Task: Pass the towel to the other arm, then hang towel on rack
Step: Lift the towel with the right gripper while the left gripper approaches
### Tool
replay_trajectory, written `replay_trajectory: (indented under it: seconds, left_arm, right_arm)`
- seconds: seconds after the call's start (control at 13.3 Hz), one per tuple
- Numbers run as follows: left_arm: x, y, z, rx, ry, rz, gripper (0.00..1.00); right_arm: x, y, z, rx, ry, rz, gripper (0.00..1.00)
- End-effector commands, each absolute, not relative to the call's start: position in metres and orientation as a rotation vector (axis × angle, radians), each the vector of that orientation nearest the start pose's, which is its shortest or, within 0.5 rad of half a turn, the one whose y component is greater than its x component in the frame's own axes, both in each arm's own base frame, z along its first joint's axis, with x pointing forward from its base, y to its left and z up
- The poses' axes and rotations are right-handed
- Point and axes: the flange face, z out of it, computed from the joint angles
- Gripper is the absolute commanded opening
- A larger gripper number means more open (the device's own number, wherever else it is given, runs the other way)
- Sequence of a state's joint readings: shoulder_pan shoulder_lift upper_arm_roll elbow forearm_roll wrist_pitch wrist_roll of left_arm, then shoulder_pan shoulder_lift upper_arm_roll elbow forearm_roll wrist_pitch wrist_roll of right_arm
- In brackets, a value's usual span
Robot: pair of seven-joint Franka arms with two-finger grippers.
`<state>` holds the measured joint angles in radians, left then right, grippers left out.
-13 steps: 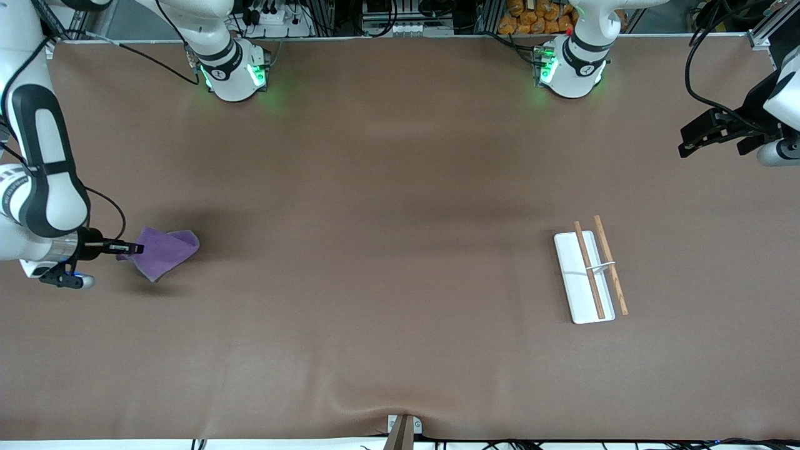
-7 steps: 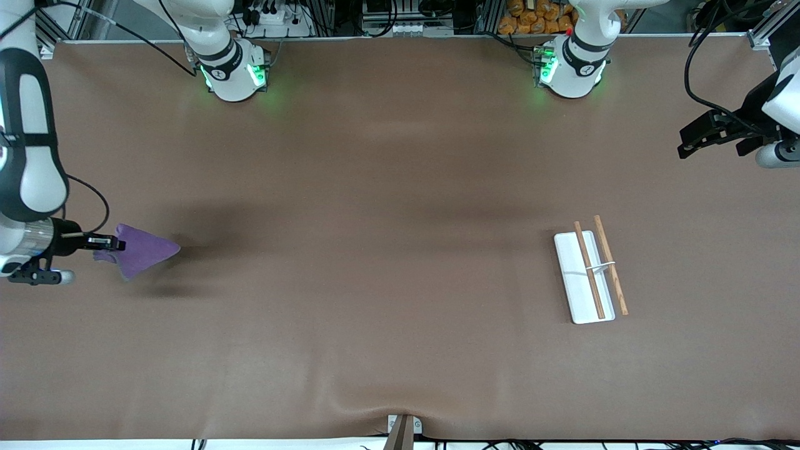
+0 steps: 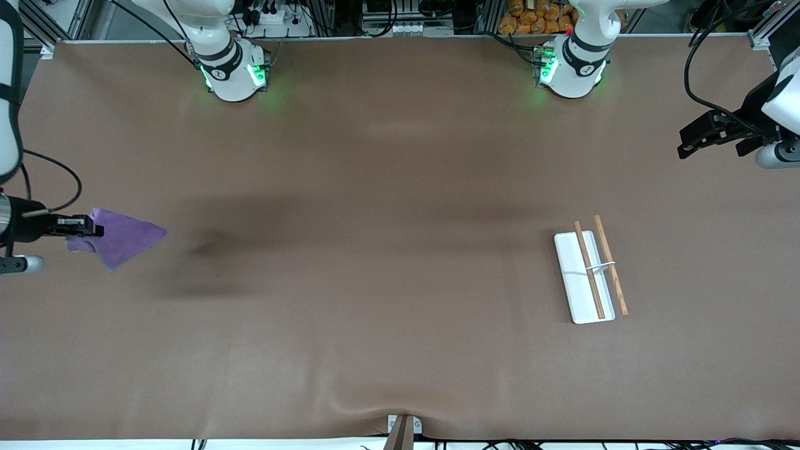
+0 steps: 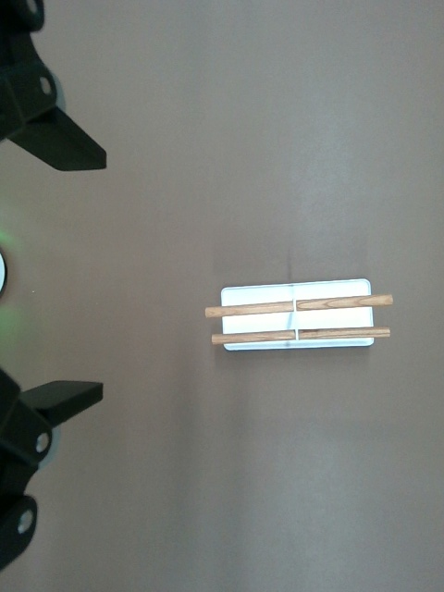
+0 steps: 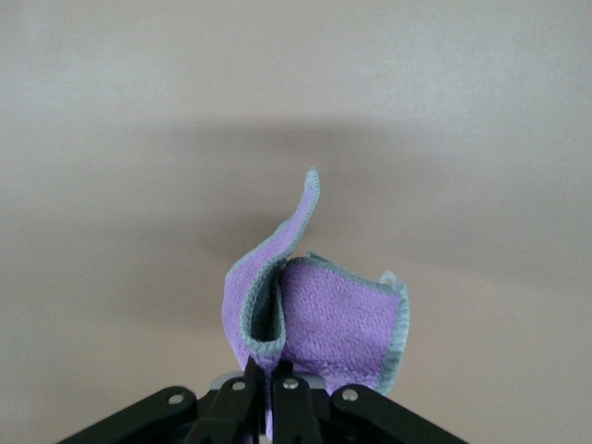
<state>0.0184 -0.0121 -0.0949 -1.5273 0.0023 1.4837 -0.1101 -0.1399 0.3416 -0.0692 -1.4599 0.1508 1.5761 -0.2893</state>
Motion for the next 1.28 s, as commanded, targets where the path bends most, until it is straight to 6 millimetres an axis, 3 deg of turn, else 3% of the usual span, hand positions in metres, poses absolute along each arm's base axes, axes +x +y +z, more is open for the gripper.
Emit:
replay_trajectory:
  seconds: [0.0, 0.15, 0.45, 0.68, 1.2]
  left_arm:
    - [0.541, -0.042, 0.647, -3.154, -0.053, 0.06, 1.0]
    - [0.541, -0.042, 0.647, -3.154, -0.053, 0.06, 1.0]
    - [0.541, -0.043, 0.647, -3.154, -0.051, 0.06, 1.0]
    - [0.542, -0.043, 0.648, -3.154, -0.051, 0.055, 1.0]
    - [0.545, -0.05, 0.646, -3.195, -0.049, 0.058, 1.0]
  right_arm:
    - [0.635, -0.079, 0.498, -2.951, -0.182, 0.27, 0.0]
    - [0.64, -0.056, 0.506, -2.951, -0.254, 0.249, 0.0]
    - [0.644, 0.023, 0.519, -2.908, -0.42, 0.213, 0.0]
    - [0.643, 0.052, 0.521, -2.848, -0.387, 0.211, 0.0]
    - [0.63, 0.154, 0.524, -2.728, -0.369, 0.242, 0.0]
